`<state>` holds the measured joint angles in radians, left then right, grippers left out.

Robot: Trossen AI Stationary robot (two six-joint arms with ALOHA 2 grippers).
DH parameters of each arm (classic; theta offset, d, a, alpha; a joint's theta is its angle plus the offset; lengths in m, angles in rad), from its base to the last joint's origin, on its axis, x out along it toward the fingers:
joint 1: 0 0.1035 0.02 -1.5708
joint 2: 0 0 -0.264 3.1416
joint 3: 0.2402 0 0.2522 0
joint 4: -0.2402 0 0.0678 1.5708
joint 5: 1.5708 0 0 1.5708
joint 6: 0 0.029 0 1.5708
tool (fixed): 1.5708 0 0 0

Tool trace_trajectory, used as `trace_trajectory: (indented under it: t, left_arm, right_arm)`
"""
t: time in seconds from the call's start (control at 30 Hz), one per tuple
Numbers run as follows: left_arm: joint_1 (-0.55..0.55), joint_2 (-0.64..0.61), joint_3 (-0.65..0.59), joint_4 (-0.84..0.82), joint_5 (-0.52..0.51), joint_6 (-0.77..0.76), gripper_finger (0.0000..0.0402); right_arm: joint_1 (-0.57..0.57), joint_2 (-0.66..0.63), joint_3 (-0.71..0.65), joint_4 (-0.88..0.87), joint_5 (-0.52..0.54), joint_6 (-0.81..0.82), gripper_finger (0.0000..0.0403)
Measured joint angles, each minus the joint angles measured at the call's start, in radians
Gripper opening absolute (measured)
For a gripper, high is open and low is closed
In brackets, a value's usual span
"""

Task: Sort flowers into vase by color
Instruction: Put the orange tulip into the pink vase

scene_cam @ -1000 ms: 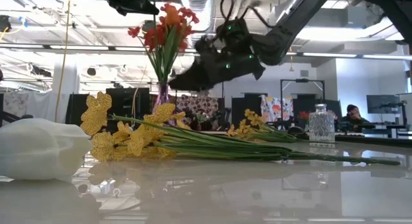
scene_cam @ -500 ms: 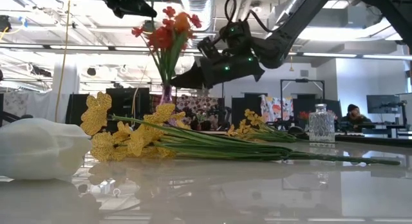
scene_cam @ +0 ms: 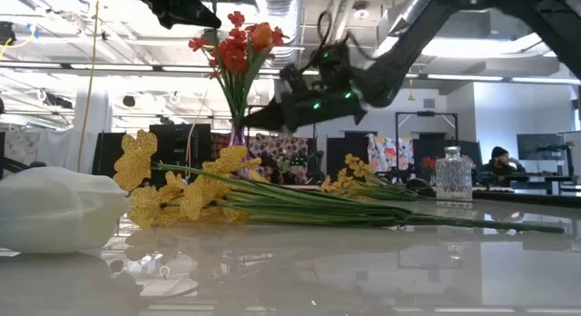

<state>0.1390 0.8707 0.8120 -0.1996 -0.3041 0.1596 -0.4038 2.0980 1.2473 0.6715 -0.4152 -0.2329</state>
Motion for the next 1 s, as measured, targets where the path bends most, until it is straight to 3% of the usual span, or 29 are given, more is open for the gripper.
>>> trace_trajectory:
  t: [0.27, 0.6, 1.0]
  left_arm:
    - [0.01, 0.0, 0.0, -0.028, -0.023, -0.033, 0.0]
    - [0.014, 0.0, 0.0, -0.009, -0.023, -0.015, 0.0]
    - [0.014, 0.0, 0.0, 0.012, -0.035, -0.009, 0.0]
  right_arm:
    - [0.022, 0.087, 0.076, -0.007, -0.004, 0.031, 0.0377]
    - [0.063, 0.088, 0.074, -0.028, 0.0, 0.067, 0.0377]
    - [0.11, 0.088, 0.074, -0.037, 0.084, 0.076, 0.0377]
